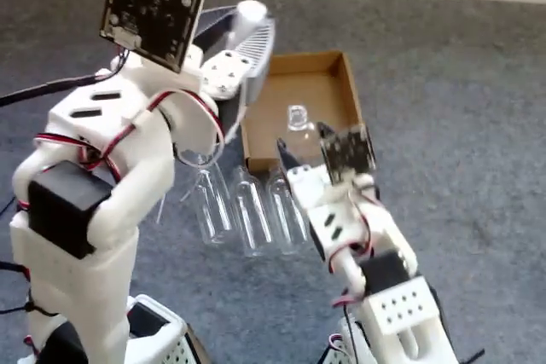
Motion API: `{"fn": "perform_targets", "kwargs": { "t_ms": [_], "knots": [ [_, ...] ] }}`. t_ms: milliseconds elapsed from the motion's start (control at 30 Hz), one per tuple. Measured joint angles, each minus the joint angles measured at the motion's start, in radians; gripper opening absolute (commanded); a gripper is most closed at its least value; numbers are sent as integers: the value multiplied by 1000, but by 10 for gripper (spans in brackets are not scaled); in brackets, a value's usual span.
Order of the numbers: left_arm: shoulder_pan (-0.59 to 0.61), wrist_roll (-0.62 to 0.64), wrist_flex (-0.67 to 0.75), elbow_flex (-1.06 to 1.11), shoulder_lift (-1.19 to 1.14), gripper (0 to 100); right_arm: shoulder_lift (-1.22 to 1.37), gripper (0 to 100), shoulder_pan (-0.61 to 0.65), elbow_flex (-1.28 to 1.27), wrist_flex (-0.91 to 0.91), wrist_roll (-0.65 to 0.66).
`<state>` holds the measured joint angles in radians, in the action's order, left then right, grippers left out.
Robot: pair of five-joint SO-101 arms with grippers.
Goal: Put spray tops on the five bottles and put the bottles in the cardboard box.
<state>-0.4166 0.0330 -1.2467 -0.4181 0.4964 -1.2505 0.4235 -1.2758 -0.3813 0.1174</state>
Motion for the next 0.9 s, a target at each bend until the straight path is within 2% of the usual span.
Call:
{"fn": "perform_targets", "kwargs": {
  "t_ms": [167,333,500,700,900],
  "knots": [
    [-101,0,112,0,0,41,-207,4,29,-127,-5,0],
    [-117,0,203,0,-43,41,-333,4,74,-130,-87,0],
    [-120,0,209,0,-118,41,-385,4,75,-130,-98,0],
    [-187,0,209,2,-121,41,-387,4,77,-130,-98,0],
    [-189,0,199,2,-121,41,-387,4,77,-130,-98,0]
  ]
}}
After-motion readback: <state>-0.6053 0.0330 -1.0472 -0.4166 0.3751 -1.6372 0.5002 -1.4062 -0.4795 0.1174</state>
